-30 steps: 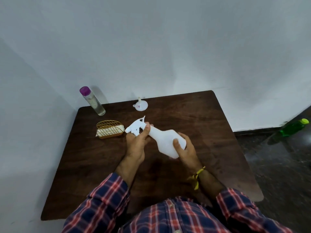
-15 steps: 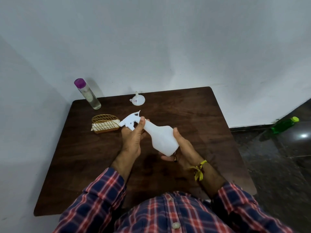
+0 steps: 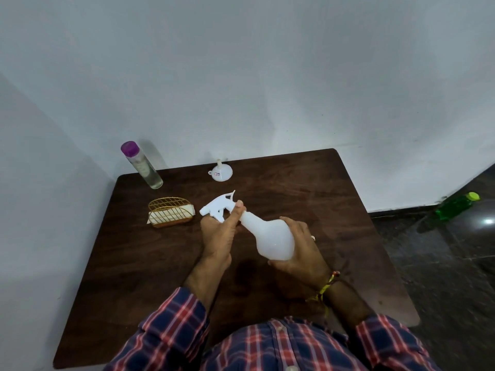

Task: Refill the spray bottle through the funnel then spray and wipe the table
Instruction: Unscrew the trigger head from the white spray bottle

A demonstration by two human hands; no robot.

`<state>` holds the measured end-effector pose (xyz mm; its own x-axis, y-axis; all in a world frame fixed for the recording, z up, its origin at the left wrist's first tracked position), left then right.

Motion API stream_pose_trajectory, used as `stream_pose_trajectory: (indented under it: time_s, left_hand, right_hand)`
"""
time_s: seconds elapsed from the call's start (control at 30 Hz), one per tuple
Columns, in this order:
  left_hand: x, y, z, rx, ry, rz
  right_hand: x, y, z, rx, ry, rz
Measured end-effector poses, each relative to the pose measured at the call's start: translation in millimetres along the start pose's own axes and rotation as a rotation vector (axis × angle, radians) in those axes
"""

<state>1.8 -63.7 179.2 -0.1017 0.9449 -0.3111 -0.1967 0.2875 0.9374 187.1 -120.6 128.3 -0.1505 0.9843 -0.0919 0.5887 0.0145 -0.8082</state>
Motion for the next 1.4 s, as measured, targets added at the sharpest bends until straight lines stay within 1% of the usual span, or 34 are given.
stream_pose_trajectory:
  time_s: [0.1,0.3,0.43,0.53,0.6,0.67,0.77,0.93,1.07,1.2,1.33,1.4]
  left_hand:
    - [2,12,3,-0.005,0.055,0.041]
    - [7,59,-3,0.018,0.070,0.157]
    - [9,102,-6,0.019,0.026,0.240]
    - [13,125,-9,0.030,0.055,0.299]
    - [20,135,-13,0.098,0.088,0.349]
    - [27,135,-17,0.217,0.115,0.363]
    - [38,115,-21,0.383,0.138,0.295]
    - [64,31,-45,0.549,0.140,-0.040]
    - [70,-25,-74,0.629,0.140,-0.170]
    - [70,-55,-102,0.707,0.120,-0.264]
    - [75,-77,-123,0.551,0.087,-0.403]
    - [76,-87,-135,0.547,0.080,-0.444]
  right_hand:
    - [4,10,-2,-0.064,0.121,-0.048]
    - [-1,48,-3,-0.091,0.202,-0.013]
    - [-5,67,-2,-0.086,0.204,0.030]
    - [-6,80,1,-0.092,0.187,0.049]
    - [-7,87,2,-0.075,0.166,0.059]
    - [-7,94,4,-0.022,0.145,0.092]
    - [-4,94,7,0.100,0.139,0.168]
    - [10,81,12,0.149,0.141,0.239]
    - [19,77,17,0.156,0.130,0.288]
    - [23,76,22,0.123,0.108,0.357]
    - [22,75,28,0.024,0.084,0.442]
    - [23,74,33,-0.009,0.071,0.465]
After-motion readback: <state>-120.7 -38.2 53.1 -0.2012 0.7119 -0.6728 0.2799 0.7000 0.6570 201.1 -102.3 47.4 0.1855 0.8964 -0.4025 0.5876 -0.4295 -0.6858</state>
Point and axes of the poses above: each hand's wrist, its own x-axis towards the middle knuckle, its own z-axis out of the palm, y = z × x, the point moved 2 cm from there along x, towards the middle knuckle, and after that the axes turned 9 degrees about -y, right-handed, at the moved point
